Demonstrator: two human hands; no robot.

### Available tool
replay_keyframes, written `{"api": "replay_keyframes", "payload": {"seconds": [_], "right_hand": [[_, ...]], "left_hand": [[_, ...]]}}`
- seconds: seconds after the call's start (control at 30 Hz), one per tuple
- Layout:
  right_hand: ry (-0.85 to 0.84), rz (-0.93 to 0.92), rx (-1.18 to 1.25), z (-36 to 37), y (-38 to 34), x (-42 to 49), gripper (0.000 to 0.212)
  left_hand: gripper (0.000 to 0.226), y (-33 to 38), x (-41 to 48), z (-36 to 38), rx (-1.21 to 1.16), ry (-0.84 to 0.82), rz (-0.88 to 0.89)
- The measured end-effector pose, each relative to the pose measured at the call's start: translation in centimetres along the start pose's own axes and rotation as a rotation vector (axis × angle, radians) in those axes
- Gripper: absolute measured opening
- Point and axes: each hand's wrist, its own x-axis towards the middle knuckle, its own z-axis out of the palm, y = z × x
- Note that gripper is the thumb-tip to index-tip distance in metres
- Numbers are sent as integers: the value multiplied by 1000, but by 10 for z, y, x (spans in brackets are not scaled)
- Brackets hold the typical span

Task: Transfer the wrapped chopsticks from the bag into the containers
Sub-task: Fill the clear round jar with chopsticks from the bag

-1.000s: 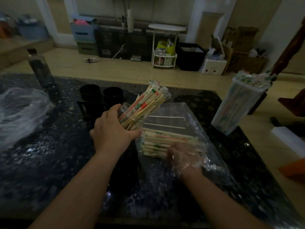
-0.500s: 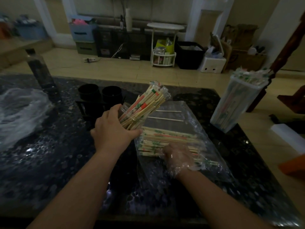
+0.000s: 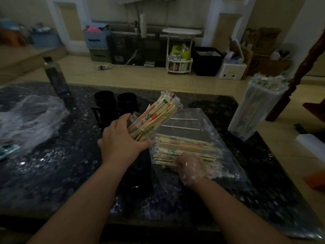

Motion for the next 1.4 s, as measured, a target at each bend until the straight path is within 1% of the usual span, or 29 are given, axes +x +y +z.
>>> {"api": "replay_keyframes", "payload": {"seconds": [0.03,0.1,0.13,0.2,0.27,0.3,0.33,0.37,0.4,0.47,0.5,0.53,0.6,0.77,0.93,1.0,1.07,1.1,1.13,1.23,1.3,1.37,1.4], "right_hand": [[15,6,27,2,0,-1,23],[-10,30,150,2,-2,-4,23],[-32,26,170,-1,-2,-5,22],[-98,34,147,-1,-2,-4,21],[-104,59,107,1,-3,-4,15],[-74,58,21,1,-6,-4,14],[-12,63,-32,3,-7,-3,20],[-38,72,-75,1,-9,-4,30],[2,61,-95,1,-11,-6,37],[-45,25,-77,-1,-12,-10,38],[-104,35,-128,-5,-13,-13,36],[-101,62,-121,-6,-13,-15,34],[-17,104,-103,-5,-9,-16,30],[-19,33,-231,-22,-12,-30,34],[-211,54,-210,-58,-19,-47,35],[-256,50,-166,-73,-22,-51,34],[-299,17,-190,-88,-27,-56,33],[-287,-9,-219,-95,-28,-57,31],[-239,-39,-247,-106,-31,-59,28],[15,-166,-267,-131,-38,-67,22],[163,-271,-259,-139,-41,-70,25],[364,-379,-237,-136,-42,-69,30],[498,-426,-228,-130,-40,-67,31]], "left_hand": [[104,-1,0,-1,2,0,2],[104,-3,-1,-1,0,-9,6],[104,-4,-1,-1,-2,-16,6],[104,-4,-2,-1,-5,-27,4],[104,-3,-4,-1,-2,-41,3],[104,-3,-4,-1,0,-45,6],[104,-3,-5,-1,2,-47,9],[103,-3,-6,-1,2,-47,10],[103,-3,-7,-2,1,-47,9],[103,-4,-9,-3,-5,-43,9],[103,-4,-11,-4,-8,-41,12],[103,-4,-12,-4,-11,-42,16],[103,-4,-14,-5,-12,-49,20],[103,-3,-17,-6,-7,-90,32],[102,-3,-20,-6,6,-136,42],[100,-5,-21,-6,4,-147,43],[99,-7,-21,-5,-7,-146,30],[99,-7,-21,-6,-5,-143,25],[100,-8,-20,-6,5,-141,25],[102,-8,-18,-6,47,-142,21],[105,-8,-16,-5,60,-139,22],[113,-8,-15,-2,79,-145,33],[116,-9,-14,-1,93,-146,43]]}}
